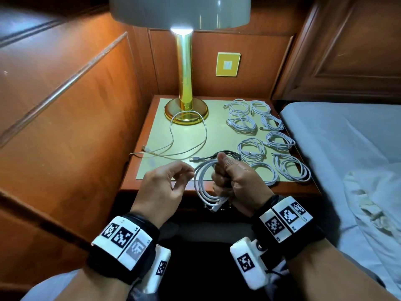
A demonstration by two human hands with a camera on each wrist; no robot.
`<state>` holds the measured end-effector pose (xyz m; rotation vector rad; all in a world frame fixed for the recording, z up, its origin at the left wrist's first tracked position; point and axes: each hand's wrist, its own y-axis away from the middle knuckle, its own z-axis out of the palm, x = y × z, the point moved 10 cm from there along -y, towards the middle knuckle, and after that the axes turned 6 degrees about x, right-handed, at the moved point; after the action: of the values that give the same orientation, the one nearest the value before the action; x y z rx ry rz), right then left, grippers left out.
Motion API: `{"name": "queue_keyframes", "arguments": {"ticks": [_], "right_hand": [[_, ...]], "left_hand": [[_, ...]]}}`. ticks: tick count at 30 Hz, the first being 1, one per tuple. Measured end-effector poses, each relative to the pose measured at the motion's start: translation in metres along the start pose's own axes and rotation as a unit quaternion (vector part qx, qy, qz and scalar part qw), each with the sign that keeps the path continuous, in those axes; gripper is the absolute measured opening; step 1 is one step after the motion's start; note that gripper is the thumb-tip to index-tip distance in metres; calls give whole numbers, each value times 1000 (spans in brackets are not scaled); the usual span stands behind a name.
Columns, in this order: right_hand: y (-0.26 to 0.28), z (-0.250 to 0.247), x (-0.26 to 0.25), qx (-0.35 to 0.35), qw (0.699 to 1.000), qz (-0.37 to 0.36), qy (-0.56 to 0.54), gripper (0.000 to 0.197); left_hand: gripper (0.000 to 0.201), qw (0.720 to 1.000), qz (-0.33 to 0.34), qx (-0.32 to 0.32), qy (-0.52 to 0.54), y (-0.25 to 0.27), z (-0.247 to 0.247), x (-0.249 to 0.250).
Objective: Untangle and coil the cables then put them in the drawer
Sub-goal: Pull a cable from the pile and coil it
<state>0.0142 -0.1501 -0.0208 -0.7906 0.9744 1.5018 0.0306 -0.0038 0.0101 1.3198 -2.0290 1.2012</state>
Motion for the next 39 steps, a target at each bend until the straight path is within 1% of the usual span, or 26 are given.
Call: {"name": "queue_keyframes", "arguments": {"ticks": [4, 5, 6, 7, 8, 10, 12, 13, 16, 18, 20, 22, 24, 25, 26, 28, 29, 30, 31, 32, 33, 35, 39], "right_hand": [[2, 6, 1, -16, 999, -14, 46, 45], [3, 7, 1, -17, 998, -20, 66, 44], [3, 8, 1, -17, 996, -29, 84, 43], [2, 8, 0, -15, 994, -42, 99, 43], [1, 7, -1, -11, 992, -56, 112, 43], [-1, 4, -3, -1, 988, -80, 135, 41], [-4, 1, -4, 6, 981, -96, 168, 40], [-5, 0, -4, 10, 976, -102, 193, 39], [-3, -1, -6, 34, 949, -126, 286, 36], [2, 3, -10, 43, 928, -143, 342, 34], [6, 8, -15, 45, 912, -156, 377, 33], [7, 11, -18, 48, 903, -164, 395, 33], [8, 12, -20, 48, 897, -169, 405, 34], [8, 12, -21, 47, 895, -173, 410, 33], [9, 13, -22, 46, 891, -179, 414, 34], [8, 13, -21, 43, 887, -187, 421, 33], [9, 14, -20, 37, 887, -189, 420, 32], [8, 15, -18, 30, 886, -193, 421, 31], [8, 16, -17, 25, 884, -198, 423, 30], [9, 17, -17, 22, 883, -201, 424, 30], [8, 17, -17, 22, 884, -200, 422, 29], [7, 15, -16, 24, 890, -193, 413, 26], [3, 13, -10, 38, 896, -193, 398, 27]], "left_hand": [[10, 999, 2, 35, -36, -2, -4, -4], [8, 999, -11, 33, -31, -2, -3, -8], [6, 999, -41, 22, -4, -2, -2, -13], [6, 995, -86, 5, 46, -1, 2, -20], [6, 985, -131, -9, 108, 2, 7, -22], [6, 960, -194, -16, 201, 7, 15, -25], [8, 934, -237, -16, 268, 10, 22, -29], [11, 915, -259, -18, 308, 12, 26, -31], [22, 861, -311, -30, 402, 17, 35, -26], [27, 845, -321, -49, 425, 18, 38, -19], [28, 844, -317, -64, 428, 20, 38, -14], [27, 842, -313, -66, 434, 20, 38, -12], [35, 831, -318, -67, 452, 22, 39, -12], [37, 821, -324, -65, 466, 22, 40, -12], [37, 805, -333, -64, 487, 22, 41, -10], [33, 763, -352, -62, 539, 23, 45, -6], [30, 752, -355, -63, 552, 24, 45, -3], [29, 751, -354, -69, 553, 24, 46, 0], [33, 763, -351, -77, 538, 25, 47, -1], [39, 779, -344, -85, 517, 25, 48, 0], [42, 802, -334, -87, 487, 24, 47, -1], [39, 844, -311, -78, 430, 22, 45, -4], [32, 910, -263, -35, 320, 16, 33, -11]]}}
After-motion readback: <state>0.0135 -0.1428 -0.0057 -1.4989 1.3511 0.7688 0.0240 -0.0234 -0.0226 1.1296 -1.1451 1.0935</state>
